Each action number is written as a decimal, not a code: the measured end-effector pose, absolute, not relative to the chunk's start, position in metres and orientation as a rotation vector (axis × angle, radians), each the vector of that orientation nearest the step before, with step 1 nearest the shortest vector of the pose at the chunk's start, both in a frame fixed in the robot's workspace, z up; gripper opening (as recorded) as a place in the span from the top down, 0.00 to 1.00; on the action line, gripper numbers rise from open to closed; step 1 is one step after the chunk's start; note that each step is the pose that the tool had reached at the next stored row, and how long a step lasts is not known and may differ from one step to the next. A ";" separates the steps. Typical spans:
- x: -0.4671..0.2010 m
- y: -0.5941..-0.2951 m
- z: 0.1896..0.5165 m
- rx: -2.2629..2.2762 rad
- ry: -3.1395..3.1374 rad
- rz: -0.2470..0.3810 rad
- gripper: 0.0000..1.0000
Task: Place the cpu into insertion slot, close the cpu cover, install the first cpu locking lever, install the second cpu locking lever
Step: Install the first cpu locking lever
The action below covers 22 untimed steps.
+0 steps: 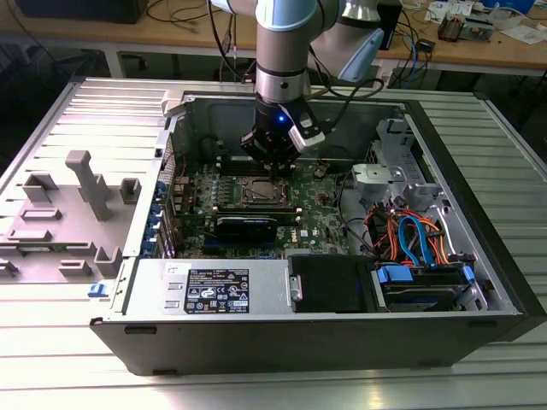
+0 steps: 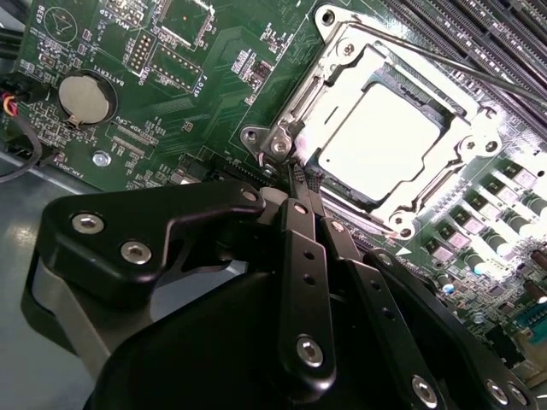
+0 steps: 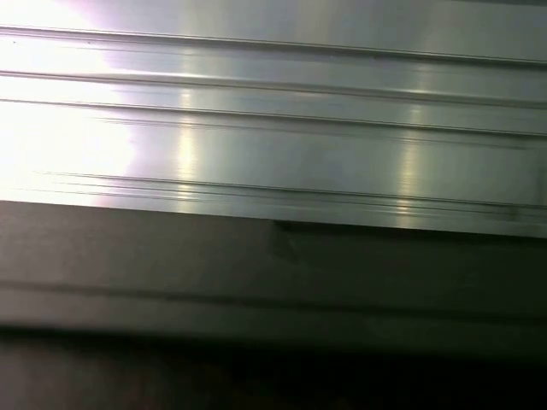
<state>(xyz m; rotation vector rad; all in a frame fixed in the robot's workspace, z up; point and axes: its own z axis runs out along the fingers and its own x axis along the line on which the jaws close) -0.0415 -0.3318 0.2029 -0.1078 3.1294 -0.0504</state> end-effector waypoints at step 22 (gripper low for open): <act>-0.042 -0.332 0.214 -0.113 3.129 -0.052 0.89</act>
